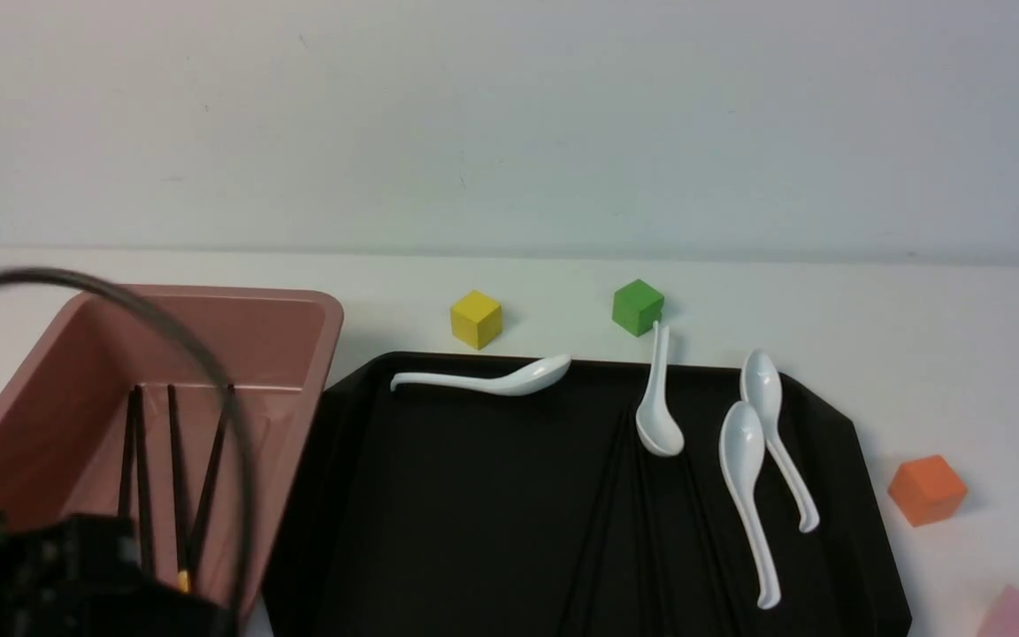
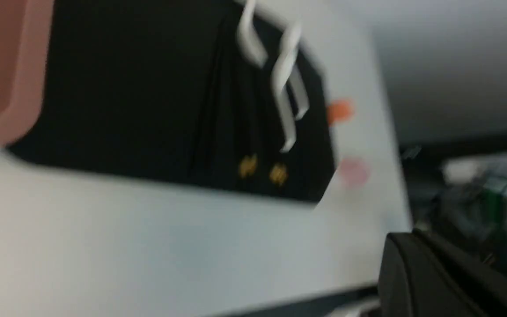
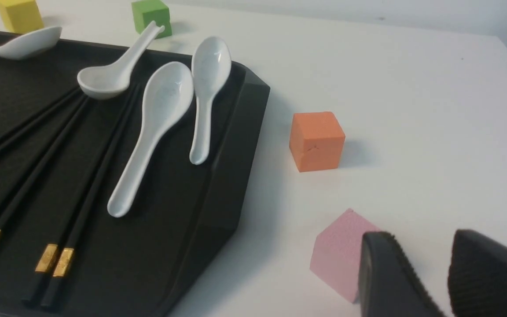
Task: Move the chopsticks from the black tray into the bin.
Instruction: Use the left arm to grab a pair of chopsticks, then use the left arm to put the chopsticks into the lunch box
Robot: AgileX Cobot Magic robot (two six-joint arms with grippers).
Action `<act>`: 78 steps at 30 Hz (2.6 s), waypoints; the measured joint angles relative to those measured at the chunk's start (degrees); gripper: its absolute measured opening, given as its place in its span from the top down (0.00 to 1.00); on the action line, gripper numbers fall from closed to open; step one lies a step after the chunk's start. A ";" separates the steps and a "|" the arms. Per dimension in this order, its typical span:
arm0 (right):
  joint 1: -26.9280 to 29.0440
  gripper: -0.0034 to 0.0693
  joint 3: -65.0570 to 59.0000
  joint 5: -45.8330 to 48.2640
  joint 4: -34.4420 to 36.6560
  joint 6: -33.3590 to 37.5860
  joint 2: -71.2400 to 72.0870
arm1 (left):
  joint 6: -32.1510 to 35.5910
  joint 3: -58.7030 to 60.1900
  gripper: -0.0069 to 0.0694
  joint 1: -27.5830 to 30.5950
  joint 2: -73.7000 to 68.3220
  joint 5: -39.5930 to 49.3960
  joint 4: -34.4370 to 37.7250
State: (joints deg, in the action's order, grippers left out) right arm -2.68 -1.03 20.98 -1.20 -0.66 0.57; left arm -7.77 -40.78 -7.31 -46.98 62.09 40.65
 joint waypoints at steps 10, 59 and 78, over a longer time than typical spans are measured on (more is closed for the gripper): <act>0.00 0.62 0.00 0.00 0.00 0.00 0.00 | -10.25 -13.43 0.93 -16.22 -30.97 1.40 -17.56; 0.00 0.62 0.00 0.00 -0.01 0.00 0.00 | -17.98 -44.01 0.79 -35.89 -72.43 -8.08 -35.27; 0.00 0.62 0.00 0.00 -0.01 0.00 0.00 | -18.46 -36.91 0.79 -6.06 -43.50 5.98 -41.92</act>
State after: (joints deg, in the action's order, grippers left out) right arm -2.68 -1.03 20.98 -1.20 -0.66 0.57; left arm -26.23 -77.70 -13.37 -90.48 68.07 -1.27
